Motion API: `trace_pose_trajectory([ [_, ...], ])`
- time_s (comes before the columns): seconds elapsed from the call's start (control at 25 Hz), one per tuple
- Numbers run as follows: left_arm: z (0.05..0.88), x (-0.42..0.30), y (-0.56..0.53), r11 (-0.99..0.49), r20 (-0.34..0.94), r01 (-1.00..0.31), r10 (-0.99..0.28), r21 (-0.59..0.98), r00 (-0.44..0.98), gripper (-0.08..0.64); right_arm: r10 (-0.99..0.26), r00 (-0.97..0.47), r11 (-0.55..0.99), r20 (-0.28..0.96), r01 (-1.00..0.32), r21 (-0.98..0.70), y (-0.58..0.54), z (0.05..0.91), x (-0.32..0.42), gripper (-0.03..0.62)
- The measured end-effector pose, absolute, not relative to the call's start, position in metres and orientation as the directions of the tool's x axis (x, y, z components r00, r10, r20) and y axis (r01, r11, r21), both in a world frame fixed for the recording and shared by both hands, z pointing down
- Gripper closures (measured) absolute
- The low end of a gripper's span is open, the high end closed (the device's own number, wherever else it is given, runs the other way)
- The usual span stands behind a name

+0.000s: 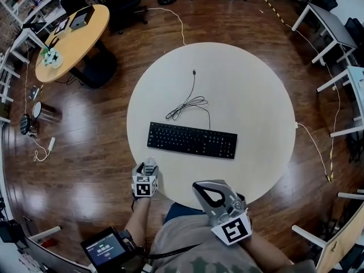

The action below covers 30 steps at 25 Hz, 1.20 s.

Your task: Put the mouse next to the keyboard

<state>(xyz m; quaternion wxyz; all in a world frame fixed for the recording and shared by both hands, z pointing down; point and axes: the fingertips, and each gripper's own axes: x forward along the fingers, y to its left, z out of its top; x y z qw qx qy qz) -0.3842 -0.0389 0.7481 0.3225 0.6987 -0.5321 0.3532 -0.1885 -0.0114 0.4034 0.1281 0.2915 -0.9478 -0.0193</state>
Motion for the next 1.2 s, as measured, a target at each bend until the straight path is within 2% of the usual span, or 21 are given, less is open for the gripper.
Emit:
trace_pose_trajectory([
  [1.2,0.749,-0.342,0.002,-0.23,0.834,-0.972,-0.526,0.051,0.168,0.256,-0.585,-0.782,0.807,0.216,-0.588,0.059,0.015,0.404,-0.134,0.588],
])
